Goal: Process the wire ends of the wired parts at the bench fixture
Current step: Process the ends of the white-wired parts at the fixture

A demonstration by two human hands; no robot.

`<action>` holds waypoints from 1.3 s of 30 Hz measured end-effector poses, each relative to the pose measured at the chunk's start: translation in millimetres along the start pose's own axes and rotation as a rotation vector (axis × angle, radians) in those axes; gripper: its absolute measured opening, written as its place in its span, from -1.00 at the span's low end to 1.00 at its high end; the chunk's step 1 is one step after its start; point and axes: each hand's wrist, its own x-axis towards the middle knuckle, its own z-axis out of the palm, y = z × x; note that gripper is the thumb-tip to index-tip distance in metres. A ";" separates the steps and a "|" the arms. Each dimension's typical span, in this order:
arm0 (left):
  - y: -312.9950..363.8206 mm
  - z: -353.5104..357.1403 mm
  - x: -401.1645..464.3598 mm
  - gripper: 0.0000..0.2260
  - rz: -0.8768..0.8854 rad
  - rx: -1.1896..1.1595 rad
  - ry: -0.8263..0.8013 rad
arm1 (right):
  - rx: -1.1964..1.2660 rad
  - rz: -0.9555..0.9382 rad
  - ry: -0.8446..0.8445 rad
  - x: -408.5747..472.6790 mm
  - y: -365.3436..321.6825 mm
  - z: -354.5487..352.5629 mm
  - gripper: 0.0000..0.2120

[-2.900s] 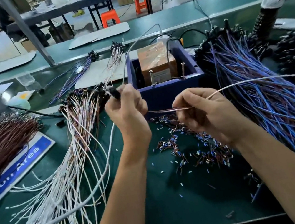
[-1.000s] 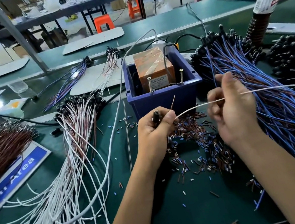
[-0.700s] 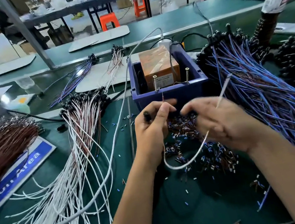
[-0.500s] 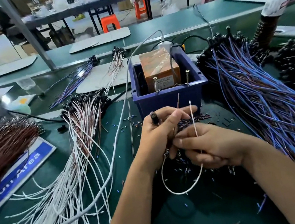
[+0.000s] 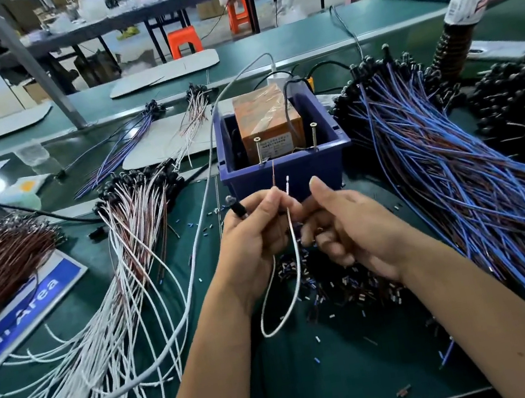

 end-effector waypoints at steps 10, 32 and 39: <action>-4.6 2.0 2.6 -0.77 -0.109 0.078 -0.044 | 0.122 -0.178 0.173 7.3 4.0 -8.2 -0.82; -15.8 7.3 3.0 -0.76 0.292 0.258 0.202 | -0.100 -0.195 -0.023 1.7 12.5 9.1 -0.85; -16.3 6.7 6.6 -0.82 0.783 0.667 0.514 | -0.065 -0.351 0.212 3.1 8.9 5.9 -0.81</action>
